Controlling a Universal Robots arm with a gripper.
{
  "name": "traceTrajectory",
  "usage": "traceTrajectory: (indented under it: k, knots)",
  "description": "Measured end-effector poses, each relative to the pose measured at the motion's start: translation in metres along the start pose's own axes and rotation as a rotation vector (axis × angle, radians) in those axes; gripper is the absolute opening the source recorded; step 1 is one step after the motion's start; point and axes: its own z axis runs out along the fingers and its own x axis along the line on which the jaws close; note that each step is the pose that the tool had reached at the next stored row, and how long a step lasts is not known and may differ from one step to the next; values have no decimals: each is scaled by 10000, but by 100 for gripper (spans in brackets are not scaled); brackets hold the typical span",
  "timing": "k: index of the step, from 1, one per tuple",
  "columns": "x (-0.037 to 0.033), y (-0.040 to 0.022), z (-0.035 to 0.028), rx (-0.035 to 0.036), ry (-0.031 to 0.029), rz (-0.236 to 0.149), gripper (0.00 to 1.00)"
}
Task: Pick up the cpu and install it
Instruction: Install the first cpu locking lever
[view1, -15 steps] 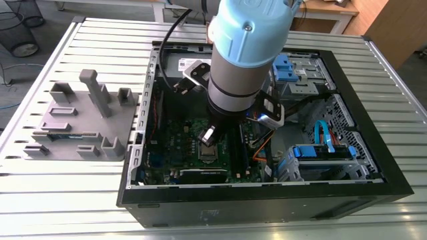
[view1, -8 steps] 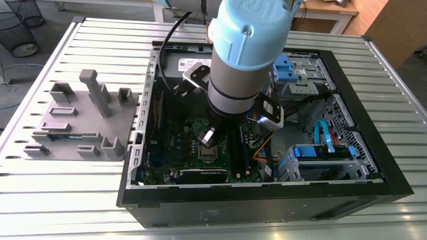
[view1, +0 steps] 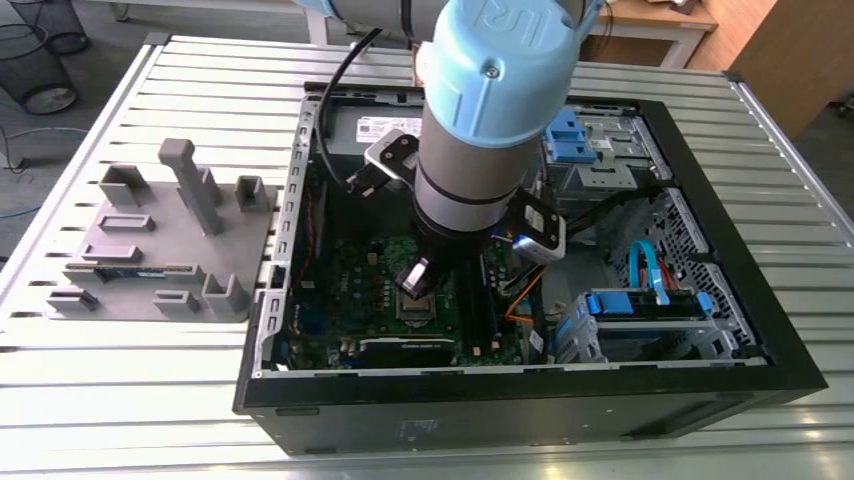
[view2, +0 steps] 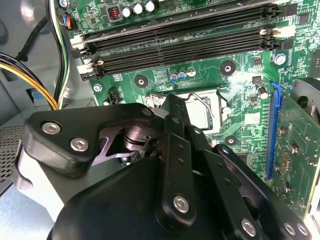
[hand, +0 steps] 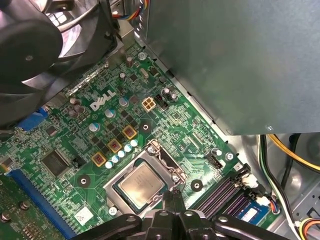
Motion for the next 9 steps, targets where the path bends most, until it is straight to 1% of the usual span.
traceTrajectory:
  k: [3, 9]
  knots:
    - [8, 8, 5, -2, -2, 0, 11]
    - [19, 4, 27, 0, 2, 1, 11]
